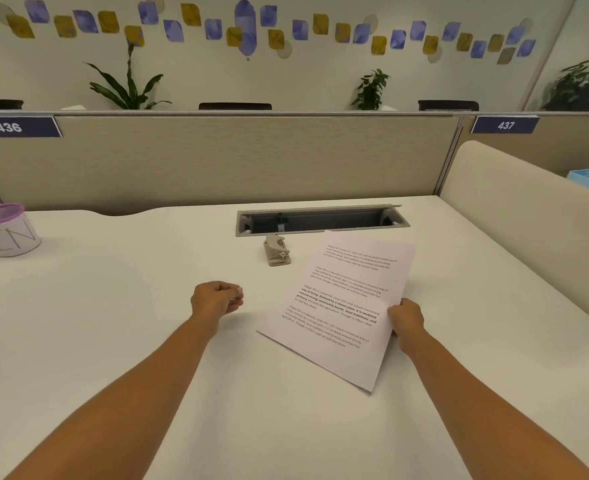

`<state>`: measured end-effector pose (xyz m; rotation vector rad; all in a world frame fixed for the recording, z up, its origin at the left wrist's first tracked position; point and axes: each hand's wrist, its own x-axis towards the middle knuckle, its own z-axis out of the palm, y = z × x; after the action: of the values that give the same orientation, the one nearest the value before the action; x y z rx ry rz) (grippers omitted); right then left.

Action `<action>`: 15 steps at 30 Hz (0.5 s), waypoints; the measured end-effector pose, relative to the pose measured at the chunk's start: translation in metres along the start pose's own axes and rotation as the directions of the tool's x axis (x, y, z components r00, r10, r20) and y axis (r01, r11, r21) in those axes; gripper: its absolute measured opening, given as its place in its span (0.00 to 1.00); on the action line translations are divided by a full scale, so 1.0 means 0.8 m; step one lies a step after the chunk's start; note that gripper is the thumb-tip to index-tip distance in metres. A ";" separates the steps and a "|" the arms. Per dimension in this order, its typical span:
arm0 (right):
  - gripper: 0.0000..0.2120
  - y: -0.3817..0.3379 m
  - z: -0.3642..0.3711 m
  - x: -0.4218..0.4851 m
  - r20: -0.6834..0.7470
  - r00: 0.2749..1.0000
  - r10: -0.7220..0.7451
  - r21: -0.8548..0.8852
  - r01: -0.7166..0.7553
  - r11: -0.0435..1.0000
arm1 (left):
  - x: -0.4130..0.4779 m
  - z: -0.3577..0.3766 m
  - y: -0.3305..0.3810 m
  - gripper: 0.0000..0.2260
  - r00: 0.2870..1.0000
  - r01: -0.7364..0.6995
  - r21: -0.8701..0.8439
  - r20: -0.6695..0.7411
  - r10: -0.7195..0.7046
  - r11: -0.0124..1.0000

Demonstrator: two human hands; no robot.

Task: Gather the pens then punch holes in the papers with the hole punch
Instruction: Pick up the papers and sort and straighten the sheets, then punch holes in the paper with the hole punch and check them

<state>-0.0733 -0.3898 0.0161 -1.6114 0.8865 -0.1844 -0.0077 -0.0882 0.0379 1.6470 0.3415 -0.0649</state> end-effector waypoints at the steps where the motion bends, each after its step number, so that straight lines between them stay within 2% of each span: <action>1: 0.13 -0.001 0.002 0.004 -0.001 1.000 -0.006 -0.012 0.006 1.000 | 0.009 0.008 0.007 0.01 1.000 -0.008 0.036 0.001 0.008 0.999; 5: 0.08 -0.007 0.011 0.020 0.008 0.999 -0.045 -0.062 0.045 0.997 | 0.049 0.044 0.031 0.08 1.000 -0.026 0.158 0.021 0.023 0.987; 15: 0.08 -0.002 0.019 0.044 0.021 0.993 -0.115 -0.161 0.117 0.980 | 0.125 0.127 0.061 0.15 0.987 0.134 0.138 -0.112 -0.119 0.981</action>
<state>-0.0390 -0.4000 0.0015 -1.8155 0.8160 -0.1881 0.1164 -0.1729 0.0491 1.7754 0.5312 -0.1025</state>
